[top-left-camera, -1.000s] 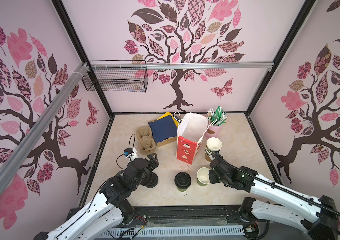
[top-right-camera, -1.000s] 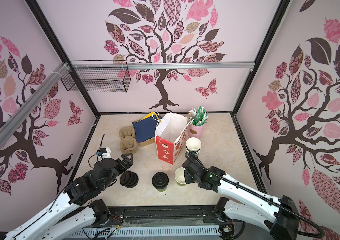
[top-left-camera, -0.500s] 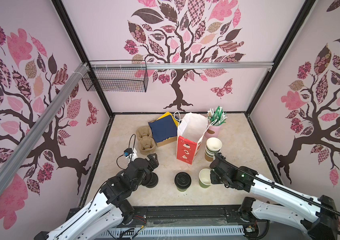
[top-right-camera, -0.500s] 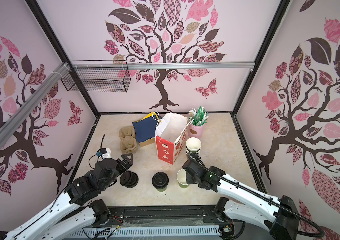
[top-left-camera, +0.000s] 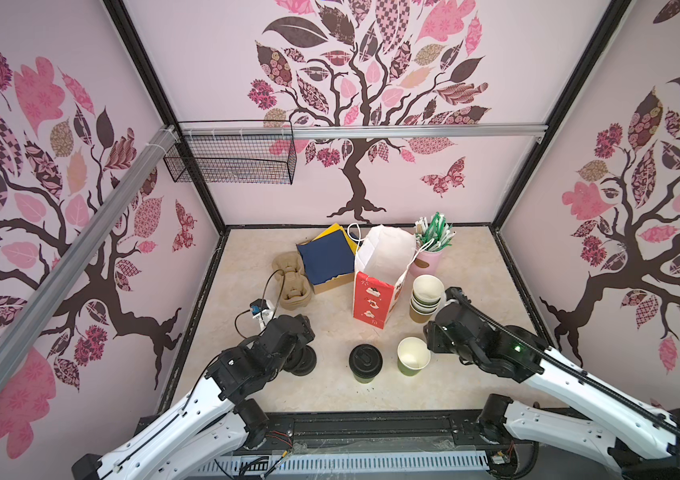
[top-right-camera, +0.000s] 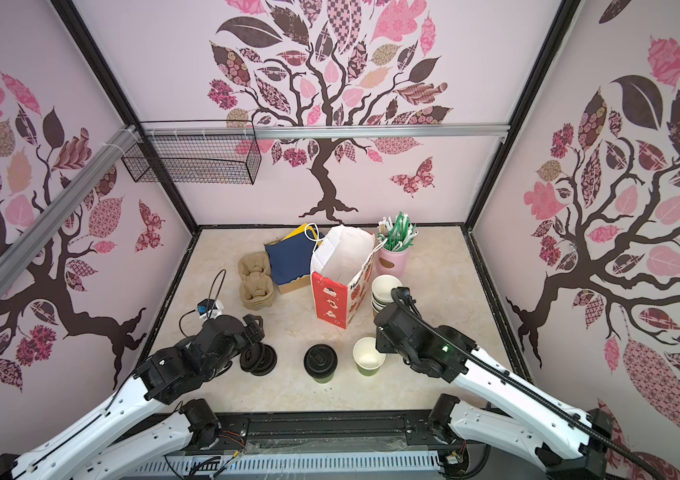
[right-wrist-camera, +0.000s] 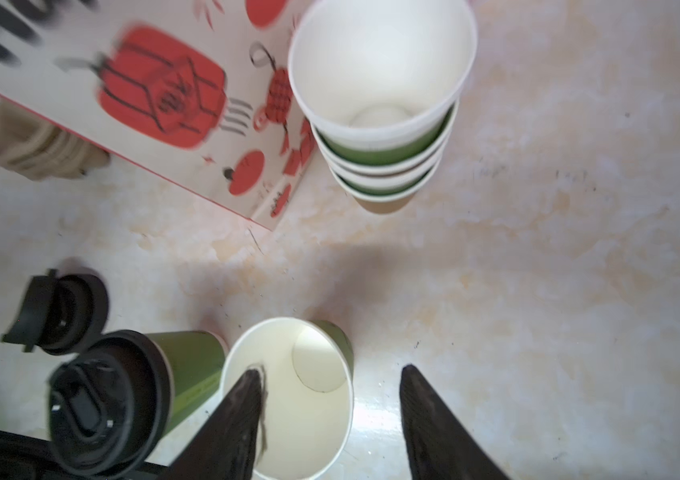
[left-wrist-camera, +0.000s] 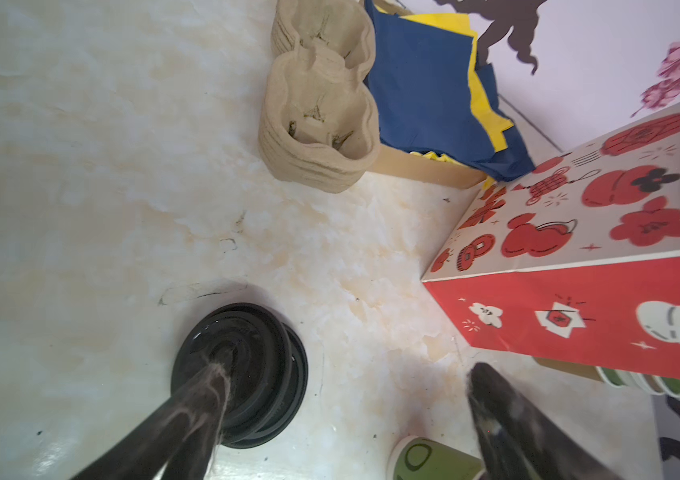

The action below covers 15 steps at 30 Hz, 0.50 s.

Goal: Pack the takeout coffee
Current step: 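Grip a black lid with the left gripper while the right draws back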

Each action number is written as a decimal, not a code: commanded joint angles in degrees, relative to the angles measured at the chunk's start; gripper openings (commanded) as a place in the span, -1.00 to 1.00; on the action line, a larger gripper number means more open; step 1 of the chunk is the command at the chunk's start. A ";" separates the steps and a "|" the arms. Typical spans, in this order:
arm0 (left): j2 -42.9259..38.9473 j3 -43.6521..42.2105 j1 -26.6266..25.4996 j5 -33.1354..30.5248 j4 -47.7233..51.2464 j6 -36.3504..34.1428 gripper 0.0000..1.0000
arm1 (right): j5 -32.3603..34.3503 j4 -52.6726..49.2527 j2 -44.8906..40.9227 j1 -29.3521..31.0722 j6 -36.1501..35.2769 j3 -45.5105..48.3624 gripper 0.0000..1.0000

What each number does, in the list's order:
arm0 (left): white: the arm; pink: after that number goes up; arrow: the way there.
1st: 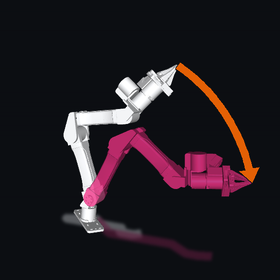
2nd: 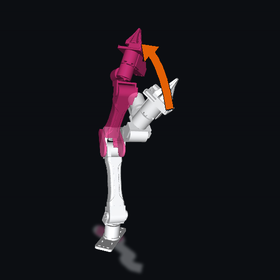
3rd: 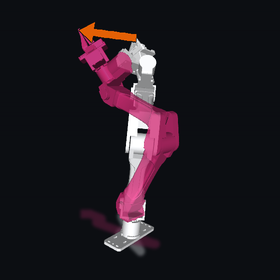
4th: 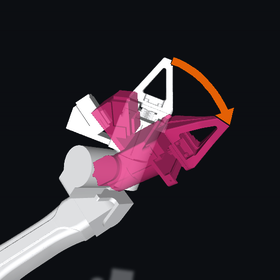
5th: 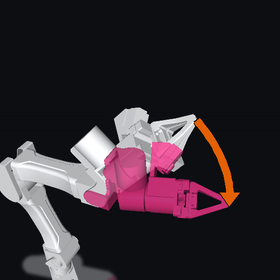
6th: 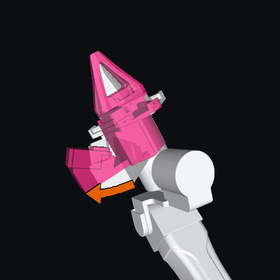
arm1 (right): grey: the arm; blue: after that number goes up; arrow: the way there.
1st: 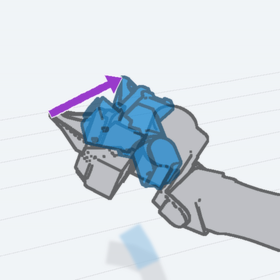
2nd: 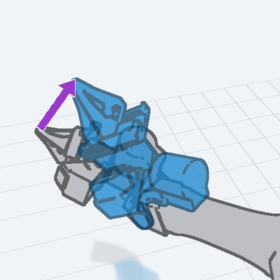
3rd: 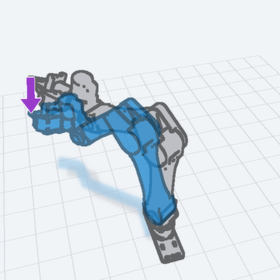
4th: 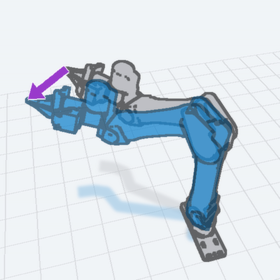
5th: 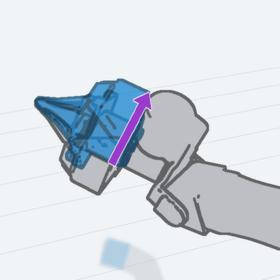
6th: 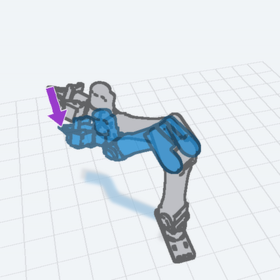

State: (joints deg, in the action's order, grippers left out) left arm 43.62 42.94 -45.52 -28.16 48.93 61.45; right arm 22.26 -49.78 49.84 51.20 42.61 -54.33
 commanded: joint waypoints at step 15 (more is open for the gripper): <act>9.09 -6.18 29.90 36.77 -2.95 -6.39 0.92 | 5.25 -0.18 -0.27 0.15 -3.78 -5.20 0.15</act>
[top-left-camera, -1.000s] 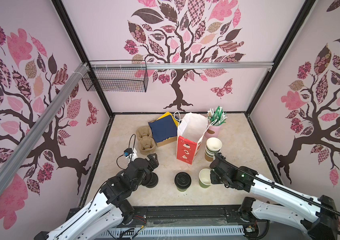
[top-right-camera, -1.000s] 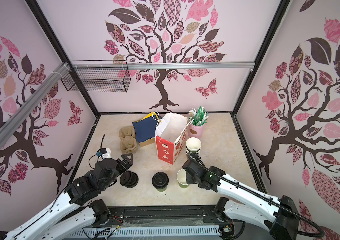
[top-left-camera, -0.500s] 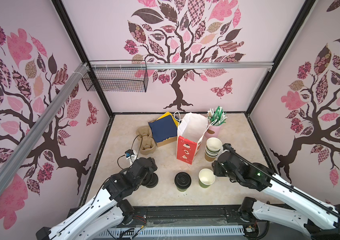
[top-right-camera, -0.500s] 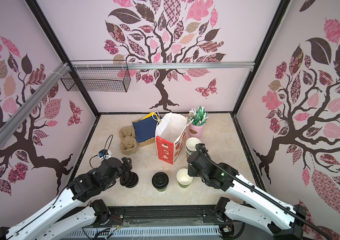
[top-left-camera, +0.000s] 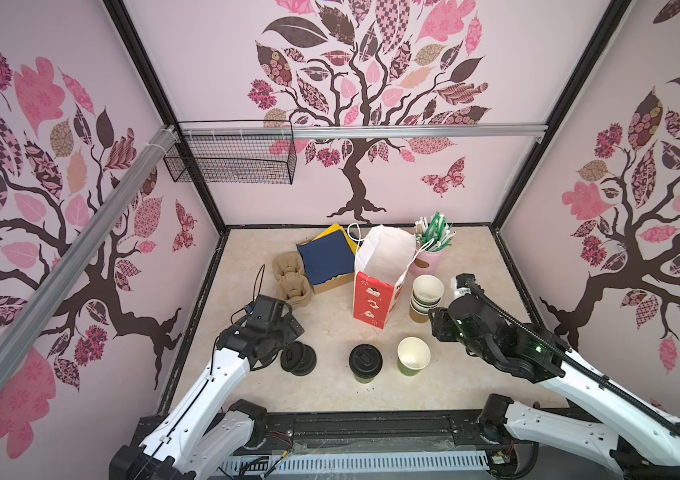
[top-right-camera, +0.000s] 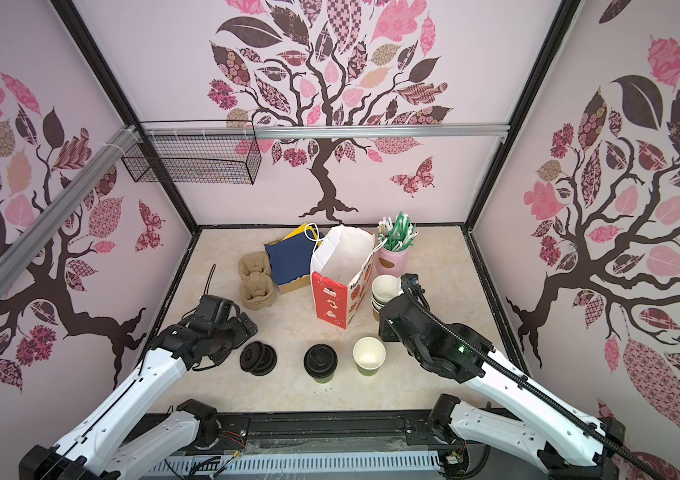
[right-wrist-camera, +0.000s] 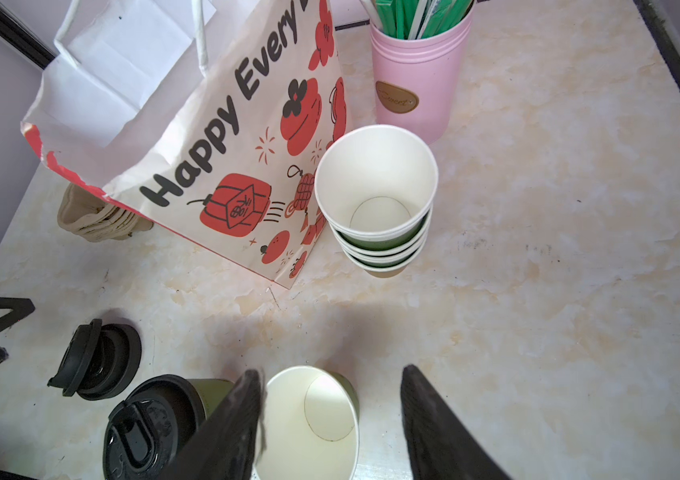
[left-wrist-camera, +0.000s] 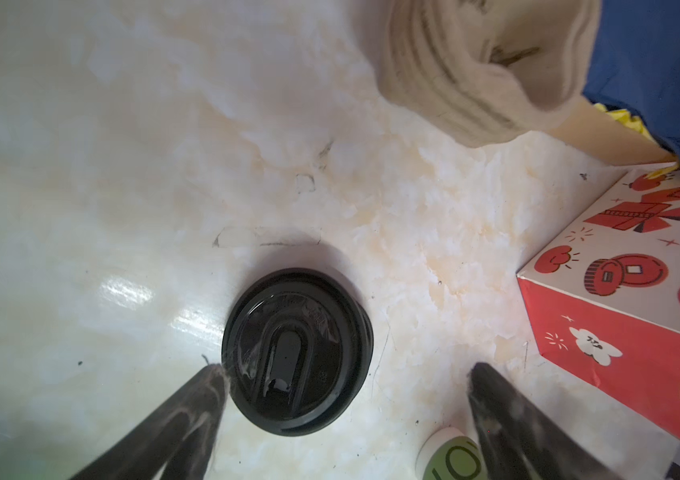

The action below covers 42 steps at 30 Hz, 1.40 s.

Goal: Pack the takeout coffee
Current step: 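Grip a black lid with the left gripper while the right draws back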

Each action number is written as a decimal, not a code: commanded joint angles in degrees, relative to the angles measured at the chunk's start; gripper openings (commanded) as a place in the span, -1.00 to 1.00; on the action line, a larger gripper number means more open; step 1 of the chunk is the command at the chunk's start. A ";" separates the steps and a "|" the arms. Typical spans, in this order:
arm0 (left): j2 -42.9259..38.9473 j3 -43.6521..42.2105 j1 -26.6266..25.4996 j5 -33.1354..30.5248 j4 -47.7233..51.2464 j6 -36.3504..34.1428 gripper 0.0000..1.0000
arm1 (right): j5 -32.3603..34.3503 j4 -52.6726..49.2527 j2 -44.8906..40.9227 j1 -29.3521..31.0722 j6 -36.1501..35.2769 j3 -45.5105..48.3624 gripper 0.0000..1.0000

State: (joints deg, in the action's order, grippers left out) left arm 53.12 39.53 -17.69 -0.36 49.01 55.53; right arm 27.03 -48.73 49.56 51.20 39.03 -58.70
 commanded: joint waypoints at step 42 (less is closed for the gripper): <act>6.64 -10.51 7.91 13.19 -8.45 -3.89 0.57 | -1.19 -1.81 1.16 0.14 1.00 -0.51 0.17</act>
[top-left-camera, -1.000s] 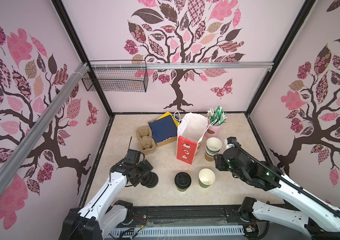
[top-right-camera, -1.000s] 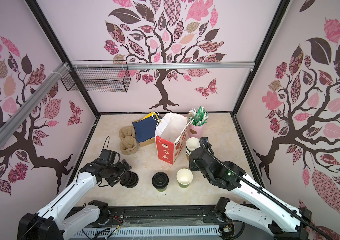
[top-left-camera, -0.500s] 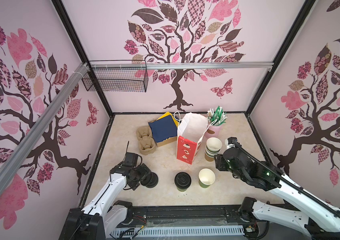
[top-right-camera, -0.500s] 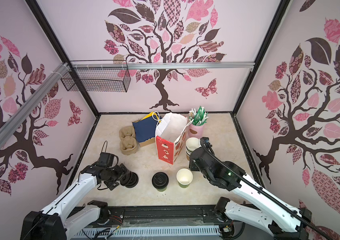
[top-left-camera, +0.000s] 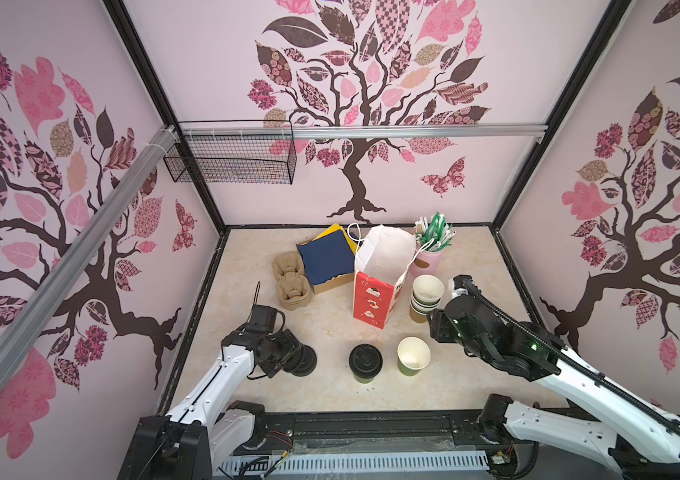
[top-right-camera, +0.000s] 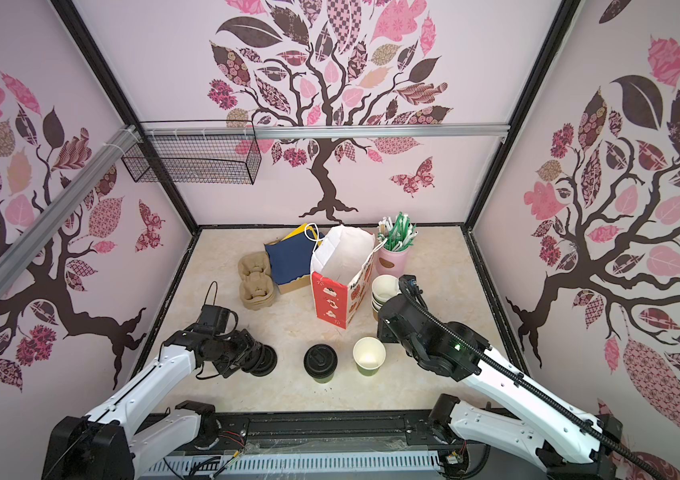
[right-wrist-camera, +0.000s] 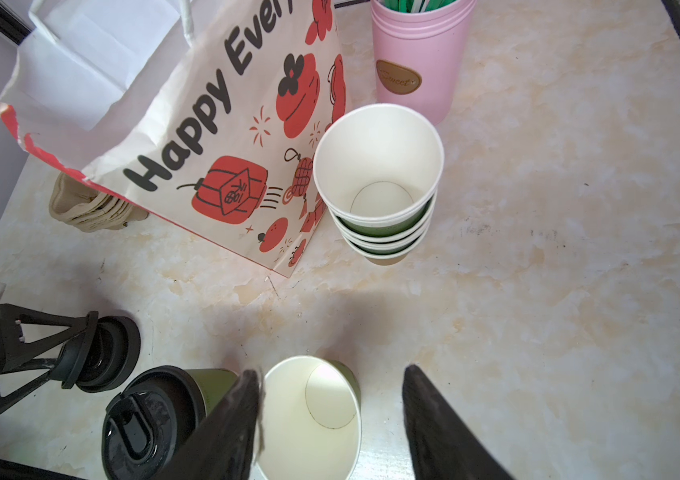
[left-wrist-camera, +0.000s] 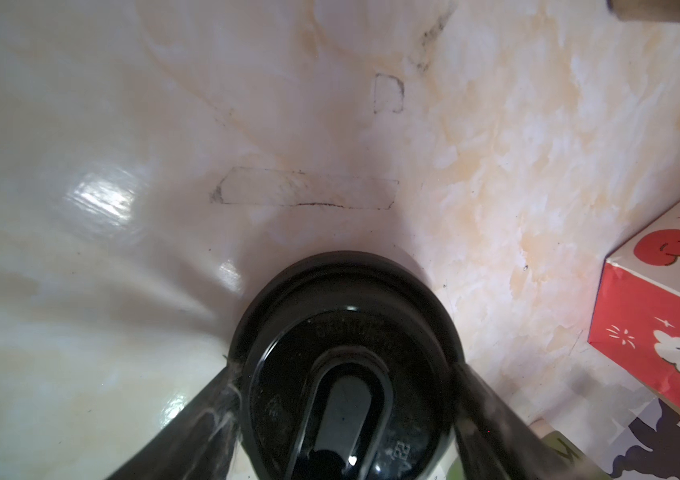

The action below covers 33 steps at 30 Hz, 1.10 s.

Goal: Pack the takeout coffee
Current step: 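Grip a black lid with the left gripper while the right draws back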

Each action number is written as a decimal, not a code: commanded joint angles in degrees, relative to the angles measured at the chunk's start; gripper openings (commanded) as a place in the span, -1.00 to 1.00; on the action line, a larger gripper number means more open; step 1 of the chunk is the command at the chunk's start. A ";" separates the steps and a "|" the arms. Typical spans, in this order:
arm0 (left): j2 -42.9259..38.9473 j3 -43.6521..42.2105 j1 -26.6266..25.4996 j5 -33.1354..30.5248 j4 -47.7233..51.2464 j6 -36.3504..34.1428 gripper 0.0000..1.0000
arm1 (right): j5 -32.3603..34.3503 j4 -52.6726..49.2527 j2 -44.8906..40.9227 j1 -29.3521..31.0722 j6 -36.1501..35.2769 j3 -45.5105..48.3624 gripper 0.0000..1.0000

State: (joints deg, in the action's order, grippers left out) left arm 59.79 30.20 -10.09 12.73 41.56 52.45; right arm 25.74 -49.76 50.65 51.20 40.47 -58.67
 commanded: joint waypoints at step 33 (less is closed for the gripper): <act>-12.74 24.00 -14.61 -12.88 10.48 -18.60 0.12 | -15.68 -2.77 -1.77 -21.90 1.57 9.32 0.18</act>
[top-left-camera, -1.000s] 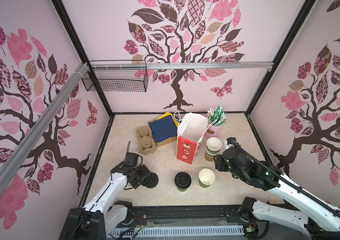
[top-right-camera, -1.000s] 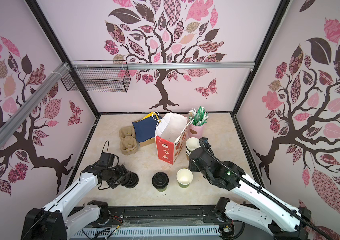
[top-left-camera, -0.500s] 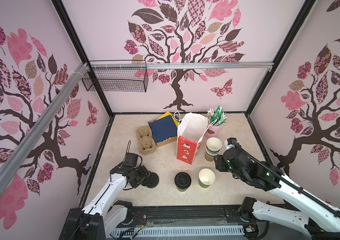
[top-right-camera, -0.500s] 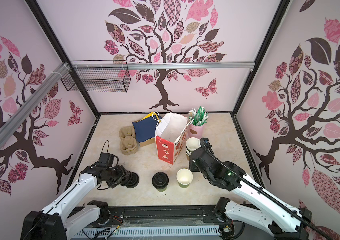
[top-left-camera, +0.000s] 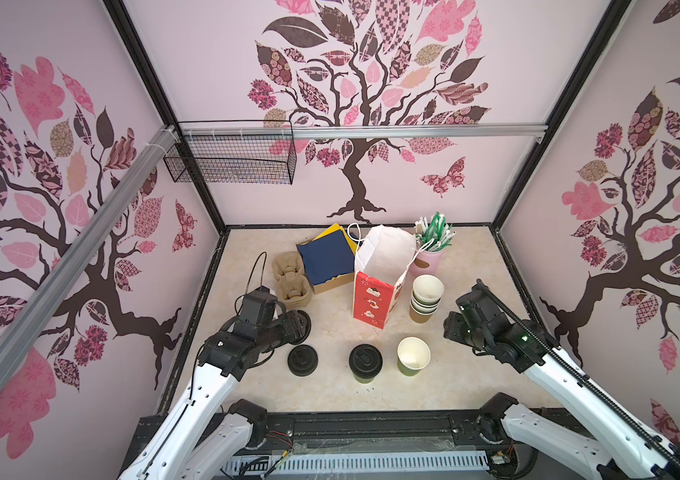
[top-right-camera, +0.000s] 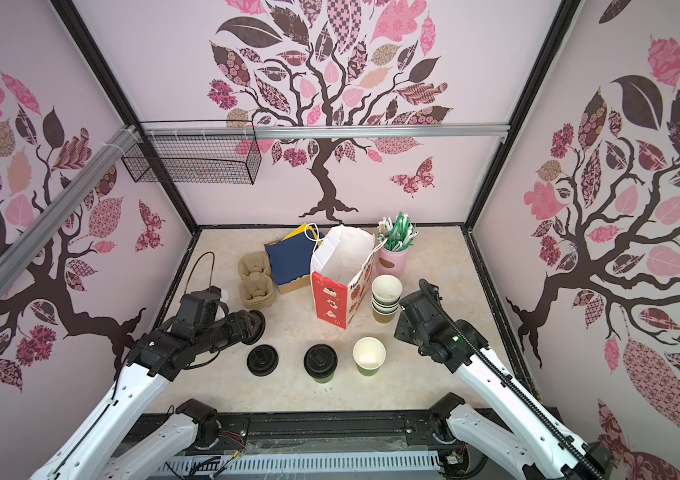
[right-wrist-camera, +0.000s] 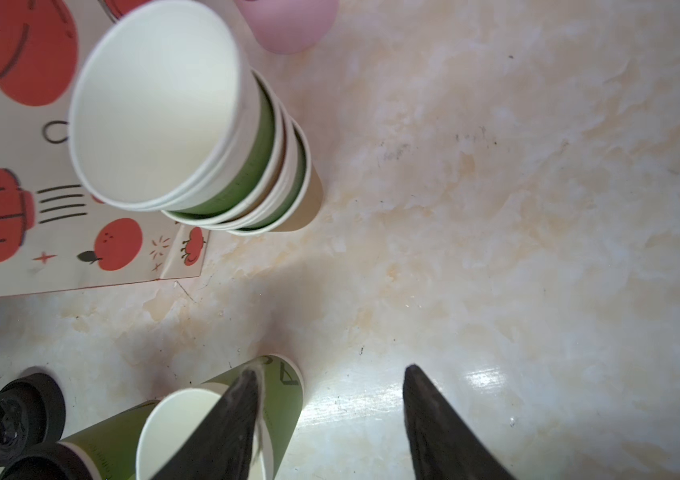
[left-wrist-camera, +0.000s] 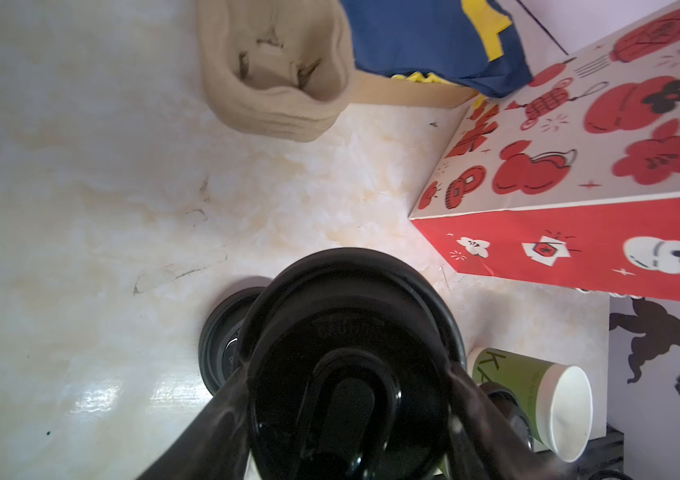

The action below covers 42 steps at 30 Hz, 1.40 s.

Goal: Pack the takeout coffee
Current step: 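Grip a black lid with the left gripper while the right draws back, then carry the black lid over the new paper cup with the left gripper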

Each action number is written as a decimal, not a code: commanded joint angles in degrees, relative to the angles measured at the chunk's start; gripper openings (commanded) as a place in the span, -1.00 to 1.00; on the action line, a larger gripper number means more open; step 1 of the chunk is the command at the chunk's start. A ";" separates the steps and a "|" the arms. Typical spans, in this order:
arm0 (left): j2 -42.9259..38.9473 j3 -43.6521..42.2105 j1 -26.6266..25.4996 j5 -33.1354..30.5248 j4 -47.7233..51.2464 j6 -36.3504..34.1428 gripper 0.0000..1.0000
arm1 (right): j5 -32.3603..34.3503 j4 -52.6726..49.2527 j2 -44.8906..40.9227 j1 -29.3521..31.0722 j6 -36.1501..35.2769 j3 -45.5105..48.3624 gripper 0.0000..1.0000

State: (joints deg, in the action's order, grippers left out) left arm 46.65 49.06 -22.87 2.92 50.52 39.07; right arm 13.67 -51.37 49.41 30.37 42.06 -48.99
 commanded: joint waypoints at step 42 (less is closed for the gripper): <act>52.36 47.71 -48.71 -7.62 7.46 -48.92 0.10 | 24.89 -10.45 -21.70 -1.17 -0.86 -12.58 0.33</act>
State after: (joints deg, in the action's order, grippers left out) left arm 97.56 92.05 -71.46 -6.57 58.54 -10.31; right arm 36.51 -60.10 28.05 29.21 41.78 -60.95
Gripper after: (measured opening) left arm 0.629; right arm 0.663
